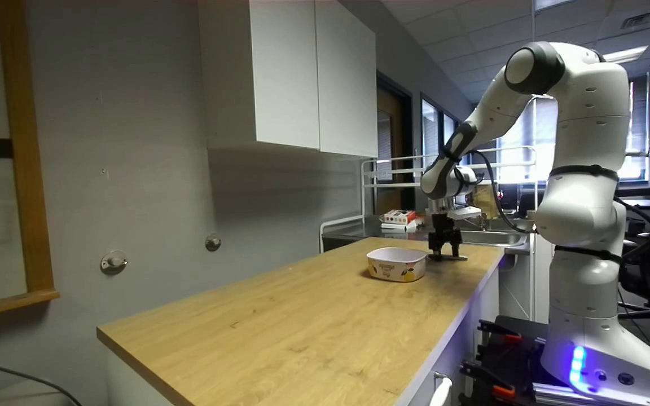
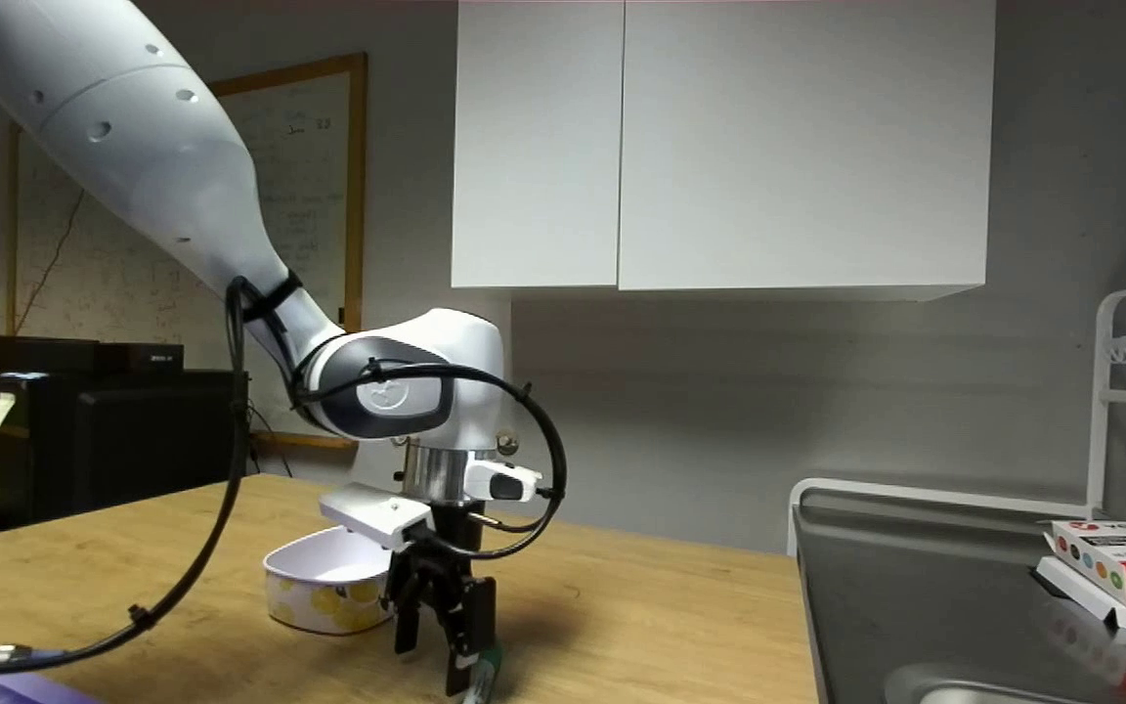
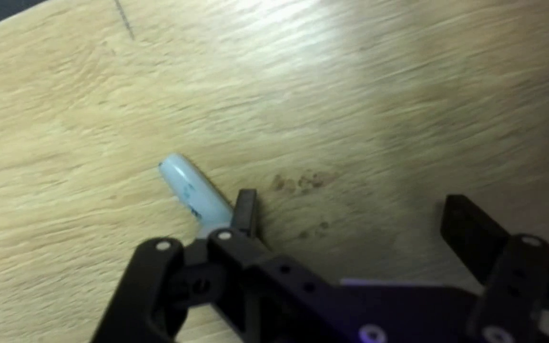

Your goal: Pick the marker and put it in the bowl

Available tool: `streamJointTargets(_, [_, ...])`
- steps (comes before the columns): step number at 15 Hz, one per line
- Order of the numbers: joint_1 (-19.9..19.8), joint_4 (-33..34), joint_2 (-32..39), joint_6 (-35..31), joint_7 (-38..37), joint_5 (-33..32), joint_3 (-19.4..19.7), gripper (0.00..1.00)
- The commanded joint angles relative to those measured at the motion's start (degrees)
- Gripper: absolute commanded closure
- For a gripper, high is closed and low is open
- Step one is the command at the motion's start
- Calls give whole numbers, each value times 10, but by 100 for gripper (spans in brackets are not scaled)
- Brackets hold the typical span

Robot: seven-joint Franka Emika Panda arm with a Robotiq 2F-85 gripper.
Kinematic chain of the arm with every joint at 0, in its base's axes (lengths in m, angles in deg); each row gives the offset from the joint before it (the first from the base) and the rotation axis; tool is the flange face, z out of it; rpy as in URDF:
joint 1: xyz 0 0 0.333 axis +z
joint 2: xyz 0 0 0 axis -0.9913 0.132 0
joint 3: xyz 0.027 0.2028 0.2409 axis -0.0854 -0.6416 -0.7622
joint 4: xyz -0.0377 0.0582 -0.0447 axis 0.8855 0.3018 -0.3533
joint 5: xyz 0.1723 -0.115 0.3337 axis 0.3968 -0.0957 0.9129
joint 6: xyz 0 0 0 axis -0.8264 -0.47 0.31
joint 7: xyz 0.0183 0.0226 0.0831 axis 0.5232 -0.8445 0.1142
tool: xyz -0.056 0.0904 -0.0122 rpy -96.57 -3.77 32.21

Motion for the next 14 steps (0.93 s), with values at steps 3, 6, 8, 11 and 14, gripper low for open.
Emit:
streamJointTargets(3, [-13,36,0,17,26,-49,20,0])
streamJointTargets(6, [-17,59,6,15,39,-68,26,0])
streamJointTargets(8, [-16,74,12,16,71,-65,27,0])
streamJointTargets(11, [-12,57,28,-14,145,-35,30,0])
streamJointTargets(14, [-8,44,55,-36,214,1,25,0])
